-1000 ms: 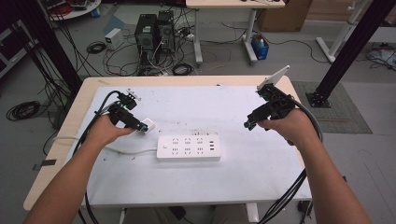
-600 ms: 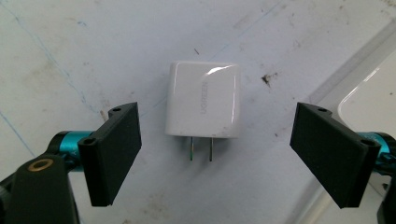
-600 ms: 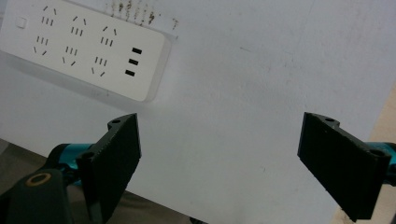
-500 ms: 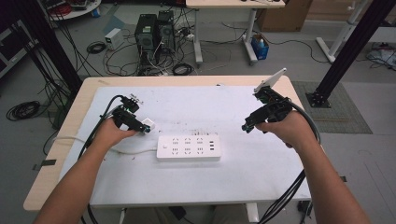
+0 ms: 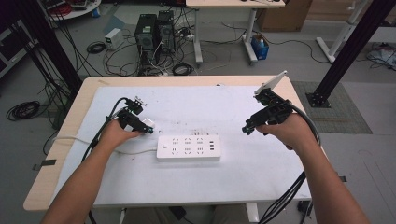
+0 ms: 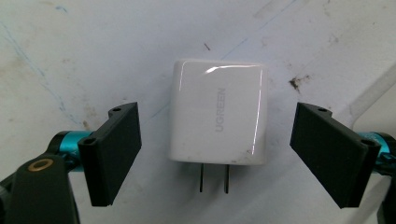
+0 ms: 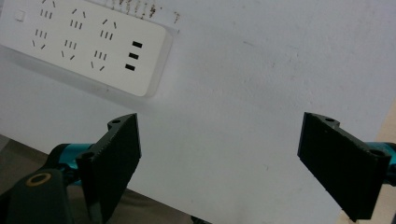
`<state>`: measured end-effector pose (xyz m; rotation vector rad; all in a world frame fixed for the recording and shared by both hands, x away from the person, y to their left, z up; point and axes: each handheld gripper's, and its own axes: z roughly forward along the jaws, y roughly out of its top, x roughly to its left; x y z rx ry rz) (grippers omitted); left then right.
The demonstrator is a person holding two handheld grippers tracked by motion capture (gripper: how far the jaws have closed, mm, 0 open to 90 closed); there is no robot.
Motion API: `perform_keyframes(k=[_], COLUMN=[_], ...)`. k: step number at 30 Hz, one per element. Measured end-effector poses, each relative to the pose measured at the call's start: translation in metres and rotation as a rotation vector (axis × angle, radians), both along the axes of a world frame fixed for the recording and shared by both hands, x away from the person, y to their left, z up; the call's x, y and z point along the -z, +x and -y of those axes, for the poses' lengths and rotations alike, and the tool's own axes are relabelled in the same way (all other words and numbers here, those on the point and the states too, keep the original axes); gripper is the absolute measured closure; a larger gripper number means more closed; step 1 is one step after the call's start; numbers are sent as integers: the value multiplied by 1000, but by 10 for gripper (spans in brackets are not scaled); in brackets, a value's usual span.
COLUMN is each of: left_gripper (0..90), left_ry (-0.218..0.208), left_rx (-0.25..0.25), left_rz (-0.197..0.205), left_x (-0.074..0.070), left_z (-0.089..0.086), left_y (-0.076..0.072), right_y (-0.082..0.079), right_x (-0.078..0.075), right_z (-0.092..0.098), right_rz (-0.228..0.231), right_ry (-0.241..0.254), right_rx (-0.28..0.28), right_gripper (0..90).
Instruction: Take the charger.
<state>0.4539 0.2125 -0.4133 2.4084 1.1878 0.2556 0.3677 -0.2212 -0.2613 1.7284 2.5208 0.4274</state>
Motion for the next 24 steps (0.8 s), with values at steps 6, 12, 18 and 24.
perform_keyframes(k=[6, 12, 18, 24], left_gripper=[234, 304, 409, 425], left_ry=[20, 43, 35, 51], left_rx=[18, 21, 37, 43], left_rz=[-2, 25, 31, 33], left_x=[5, 7, 6, 5], left_z=[2, 7, 7, 9], left_y=[1, 2, 1, 0], right_y=[1, 1, 2, 2], right_x=[2, 3, 3, 4], right_z=[1, -1, -2, -2], right_rz=[-8, -8, -4, -8], right_ry=[-1, -3, -6, -2], right_rx=[6, -2, 6, 5], right_gripper=[127, 127, 127, 127])
